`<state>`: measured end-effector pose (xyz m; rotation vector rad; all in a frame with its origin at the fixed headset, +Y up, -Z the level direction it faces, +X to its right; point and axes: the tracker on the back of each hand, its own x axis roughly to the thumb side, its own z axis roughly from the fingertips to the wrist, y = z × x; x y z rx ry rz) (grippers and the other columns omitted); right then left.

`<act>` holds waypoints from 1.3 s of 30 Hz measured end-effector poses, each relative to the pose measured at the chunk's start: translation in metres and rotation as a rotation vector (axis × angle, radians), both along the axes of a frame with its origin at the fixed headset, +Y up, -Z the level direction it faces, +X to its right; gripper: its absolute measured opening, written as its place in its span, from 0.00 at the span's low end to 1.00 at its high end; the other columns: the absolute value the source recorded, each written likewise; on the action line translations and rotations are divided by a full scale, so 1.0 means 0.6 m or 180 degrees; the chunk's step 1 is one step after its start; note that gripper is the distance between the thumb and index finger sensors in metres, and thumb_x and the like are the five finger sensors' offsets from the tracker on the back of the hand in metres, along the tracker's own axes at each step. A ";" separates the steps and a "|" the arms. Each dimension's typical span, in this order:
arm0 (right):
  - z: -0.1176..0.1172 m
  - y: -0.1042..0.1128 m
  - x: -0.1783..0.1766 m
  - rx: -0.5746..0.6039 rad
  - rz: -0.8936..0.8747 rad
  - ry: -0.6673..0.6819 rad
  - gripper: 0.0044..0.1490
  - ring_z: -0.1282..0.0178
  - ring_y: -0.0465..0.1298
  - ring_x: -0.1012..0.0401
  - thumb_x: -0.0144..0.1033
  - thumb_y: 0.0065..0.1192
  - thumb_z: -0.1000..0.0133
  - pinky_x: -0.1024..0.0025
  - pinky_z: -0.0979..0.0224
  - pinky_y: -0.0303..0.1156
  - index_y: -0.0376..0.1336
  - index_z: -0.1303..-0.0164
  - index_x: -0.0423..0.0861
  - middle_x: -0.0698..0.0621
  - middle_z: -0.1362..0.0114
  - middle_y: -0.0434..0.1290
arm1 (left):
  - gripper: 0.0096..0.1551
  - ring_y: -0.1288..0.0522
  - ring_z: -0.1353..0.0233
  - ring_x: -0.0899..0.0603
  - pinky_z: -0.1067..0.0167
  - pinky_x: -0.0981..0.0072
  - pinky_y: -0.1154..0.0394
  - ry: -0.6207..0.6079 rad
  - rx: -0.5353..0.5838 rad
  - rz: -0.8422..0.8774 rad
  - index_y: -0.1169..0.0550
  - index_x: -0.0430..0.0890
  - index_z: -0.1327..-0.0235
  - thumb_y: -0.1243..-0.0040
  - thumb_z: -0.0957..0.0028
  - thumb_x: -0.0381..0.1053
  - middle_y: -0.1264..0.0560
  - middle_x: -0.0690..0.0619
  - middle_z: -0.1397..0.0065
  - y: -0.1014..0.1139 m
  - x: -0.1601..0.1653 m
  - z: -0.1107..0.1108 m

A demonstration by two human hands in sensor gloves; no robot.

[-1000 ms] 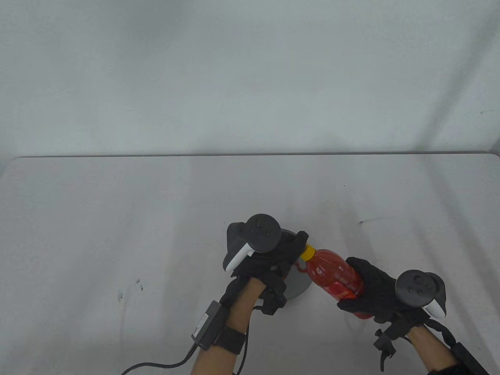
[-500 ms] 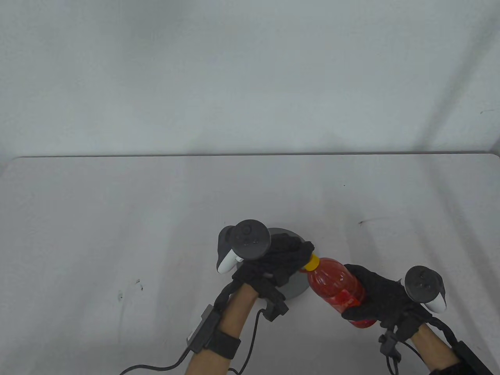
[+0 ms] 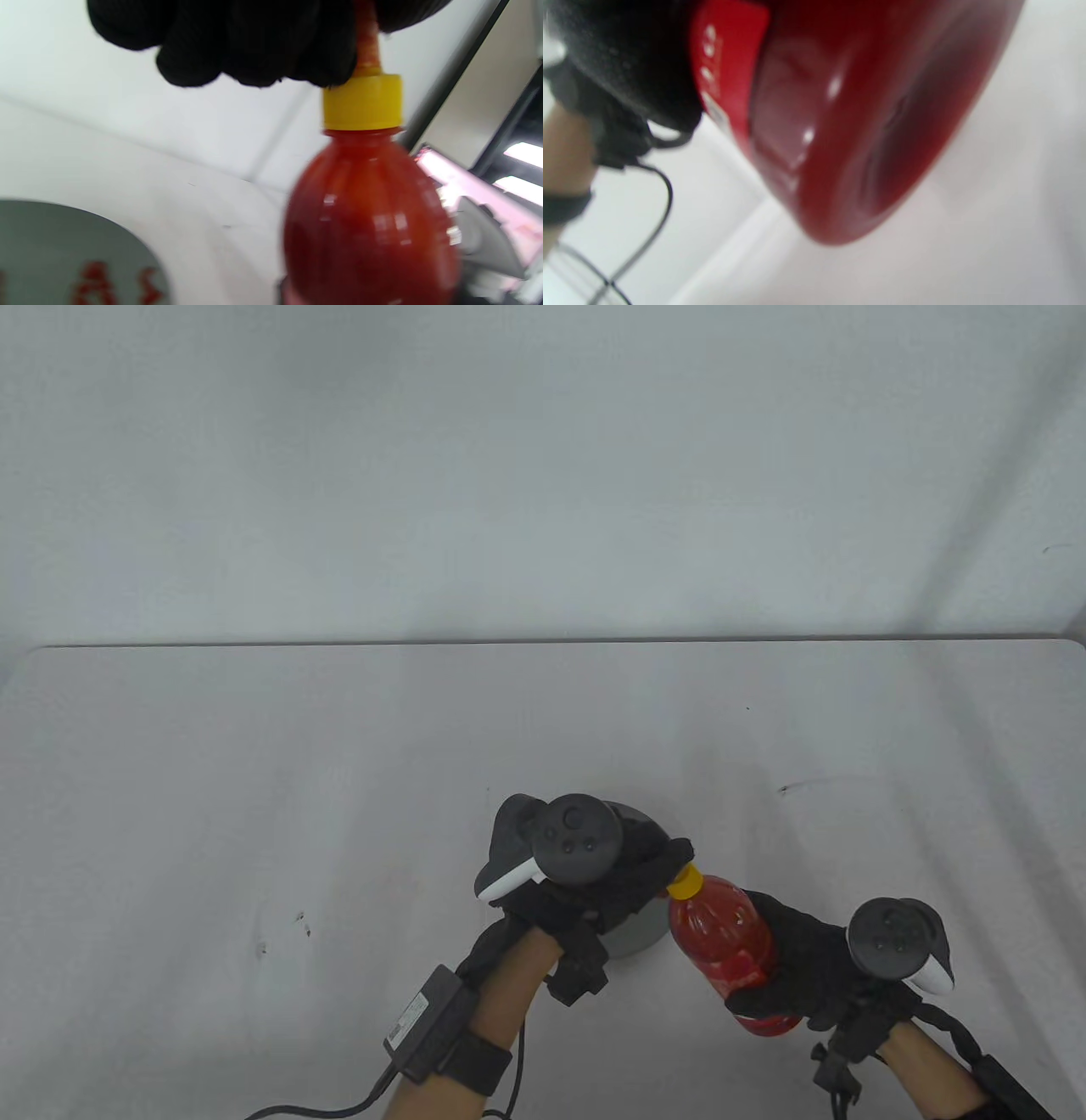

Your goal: Squeeze ketchup bottle to draw patterns on plate

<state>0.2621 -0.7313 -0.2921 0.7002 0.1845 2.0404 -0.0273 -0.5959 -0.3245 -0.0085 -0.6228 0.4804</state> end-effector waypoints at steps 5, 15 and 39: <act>-0.005 0.002 0.012 0.0085 0.0017 -0.0103 0.65 0.29 0.72 0.41 0.58 0.86 0.53 0.34 0.28 0.69 0.53 0.18 0.41 0.36 0.22 0.68 | 0.36 0.21 0.35 0.36 0.36 0.34 0.29 0.0432 0.0053 -0.0680 0.20 0.43 0.37 0.57 0.38 0.66 0.18 0.42 0.39 -0.039 -0.069 0.019; -0.011 0.005 0.043 0.0160 -0.0002 -0.0396 0.65 0.28 0.71 0.41 0.57 0.86 0.53 0.34 0.27 0.68 0.51 0.17 0.40 0.35 0.21 0.67 | 0.51 0.61 0.14 0.22 0.29 0.18 0.57 0.1301 -0.0062 -0.1524 0.55 0.41 0.14 0.60 0.40 0.70 0.59 0.33 0.11 -0.173 -0.202 0.034; -0.137 0.057 0.165 0.0356 0.0284 -0.2333 0.66 0.27 0.72 0.37 0.52 0.88 0.52 0.37 0.28 0.72 0.49 0.19 0.36 0.31 0.21 0.64 | 0.53 0.80 0.23 0.23 0.36 0.21 0.72 0.1325 -0.0679 -0.1344 0.59 0.42 0.15 0.61 0.40 0.72 0.71 0.33 0.16 -0.214 -0.251 0.025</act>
